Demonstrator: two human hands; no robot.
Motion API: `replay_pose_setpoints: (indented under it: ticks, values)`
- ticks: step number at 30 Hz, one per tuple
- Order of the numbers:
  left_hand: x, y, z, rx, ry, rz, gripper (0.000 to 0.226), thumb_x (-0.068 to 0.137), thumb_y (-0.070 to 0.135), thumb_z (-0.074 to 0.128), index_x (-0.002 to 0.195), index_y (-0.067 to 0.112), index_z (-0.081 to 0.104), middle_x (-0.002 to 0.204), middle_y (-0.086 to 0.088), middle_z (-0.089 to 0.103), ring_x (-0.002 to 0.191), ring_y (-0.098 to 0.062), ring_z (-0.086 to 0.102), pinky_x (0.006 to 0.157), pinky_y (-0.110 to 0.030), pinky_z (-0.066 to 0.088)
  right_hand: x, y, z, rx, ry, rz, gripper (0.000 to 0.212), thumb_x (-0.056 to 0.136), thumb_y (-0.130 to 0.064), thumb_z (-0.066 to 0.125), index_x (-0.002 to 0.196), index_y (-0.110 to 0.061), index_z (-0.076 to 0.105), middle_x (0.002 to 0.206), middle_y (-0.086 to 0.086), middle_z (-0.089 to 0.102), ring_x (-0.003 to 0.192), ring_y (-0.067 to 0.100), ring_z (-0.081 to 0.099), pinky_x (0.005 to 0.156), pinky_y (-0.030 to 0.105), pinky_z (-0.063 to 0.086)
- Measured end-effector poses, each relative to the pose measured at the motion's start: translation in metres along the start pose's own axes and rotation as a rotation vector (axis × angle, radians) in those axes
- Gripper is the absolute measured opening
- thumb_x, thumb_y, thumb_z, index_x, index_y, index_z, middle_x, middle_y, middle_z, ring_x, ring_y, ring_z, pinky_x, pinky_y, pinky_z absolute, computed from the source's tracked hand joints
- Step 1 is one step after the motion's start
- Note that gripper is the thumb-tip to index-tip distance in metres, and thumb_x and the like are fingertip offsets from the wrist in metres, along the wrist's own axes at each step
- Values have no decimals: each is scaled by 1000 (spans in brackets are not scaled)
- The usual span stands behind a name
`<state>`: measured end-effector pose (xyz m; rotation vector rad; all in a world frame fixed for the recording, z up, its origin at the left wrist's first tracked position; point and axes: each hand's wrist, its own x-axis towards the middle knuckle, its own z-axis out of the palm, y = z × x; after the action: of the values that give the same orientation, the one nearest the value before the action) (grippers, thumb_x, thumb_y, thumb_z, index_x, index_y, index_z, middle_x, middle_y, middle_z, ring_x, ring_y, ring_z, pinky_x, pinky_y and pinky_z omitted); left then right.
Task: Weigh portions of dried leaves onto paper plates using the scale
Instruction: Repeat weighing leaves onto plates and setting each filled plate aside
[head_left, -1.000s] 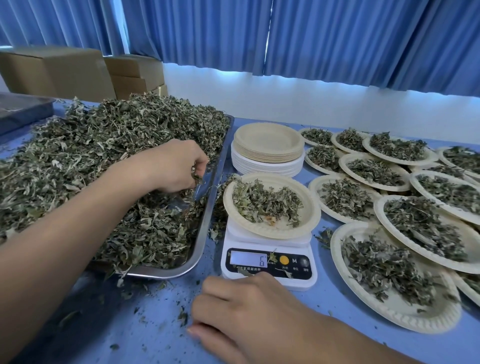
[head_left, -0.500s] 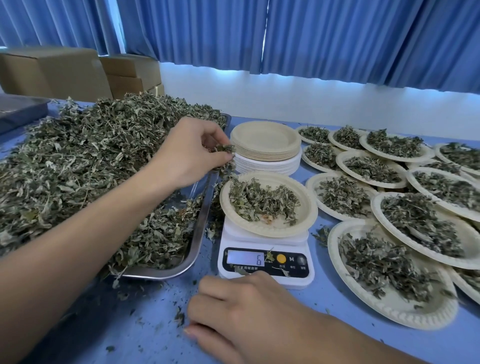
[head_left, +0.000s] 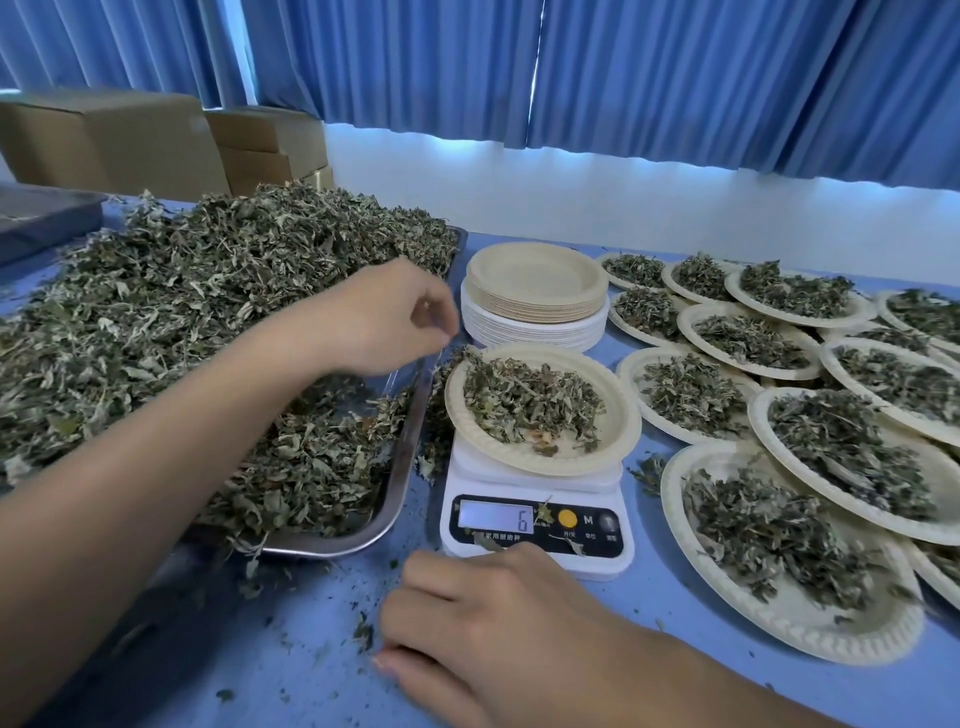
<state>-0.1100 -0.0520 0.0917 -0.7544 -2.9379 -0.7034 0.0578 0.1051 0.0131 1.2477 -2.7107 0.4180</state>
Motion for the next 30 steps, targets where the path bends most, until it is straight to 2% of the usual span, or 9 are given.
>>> replay_pose_setpoints:
  ticks: [2, 4, 8, 12, 15, 22, 25, 27, 30]
  values:
    - [2, -11, -1, 210, -149, -116, 12, 95, 19, 65, 103, 26, 68, 95, 10, 62, 84, -9, 59, 73, -29, 45, 0, 0, 0, 1, 5, 2, 28, 108, -39, 43, 97, -22, 64, 87, -6, 47, 65, 12, 35, 56, 35, 40]
    - [2, -19, 2, 323, -280, -170, 14, 91, 20, 70, 105, 22, 67, 95, 4, 65, 85, -17, 62, 74, -31, 48, -1, 0, 0, 0, -3, 1, 28, 108, -39, 43, 98, -22, 63, 88, -6, 46, 66, 13, 36, 57, 36, 42]
    - [2, -24, 9, 328, -503, -162, 19, 83, 24, 78, 89, 19, 61, 89, -13, 72, 72, -29, 66, 70, -40, 55, -1, 1, 0, 5, -7, -8, 27, 108, -39, 44, 100, -21, 62, 90, -6, 44, 68, 13, 35, 58, 38, 43]
    - [3, -25, 15, 320, -479, -128, 15, 82, 12, 73, 88, 5, 61, 80, -13, 70, 59, -24, 59, 57, -31, 45, -2, 0, 1, -17, 7, -1, 25, 106, -39, 47, 97, -22, 64, 88, -6, 47, 65, 14, 41, 55, 35, 42]
    - [4, -26, 17, 288, -465, -133, 14, 83, 8, 73, 84, 6, 60, 72, -7, 64, 55, -20, 58, 54, -29, 45, -2, 0, 2, -25, 13, 0, 26, 106, -40, 47, 96, -23, 64, 86, -7, 48, 65, 14, 44, 54, 33, 40]
    - [5, -25, 14, 205, -383, -167, 15, 81, 1, 78, 87, 1, 65, 68, -10, 63, 60, -26, 71, 64, -42, 59, -1, 1, 4, -37, 11, -20, 28, 106, -40, 47, 92, -24, 65, 84, -7, 48, 62, 12, 38, 53, 30, 39]
    - [5, -23, 9, 243, -318, -163, 13, 81, 6, 80, 87, 10, 69, 66, 0, 63, 52, -12, 64, 52, -29, 50, -1, 2, 4, -15, 9, -25, 28, 107, -39, 46, 92, -24, 65, 84, -7, 48, 62, 12, 38, 53, 31, 41]
    - [2, -22, 6, 291, -328, -177, 17, 81, 5, 80, 89, 16, 70, 72, 4, 64, 63, -12, 60, 55, -25, 44, -1, 2, 4, -15, 6, -27, 28, 107, -39, 46, 93, -24, 65, 84, -7, 48, 63, 12, 38, 54, 32, 41]
    - [-1, -20, 0, 315, -342, -202, 29, 81, 5, 77, 100, 23, 65, 88, 5, 63, 82, -16, 62, 71, -30, 50, -4, 1, 2, -47, 95, 3, 32, 105, -40, 50, 83, -23, 65, 78, -8, 49, 61, 12, 37, 51, 34, 45]
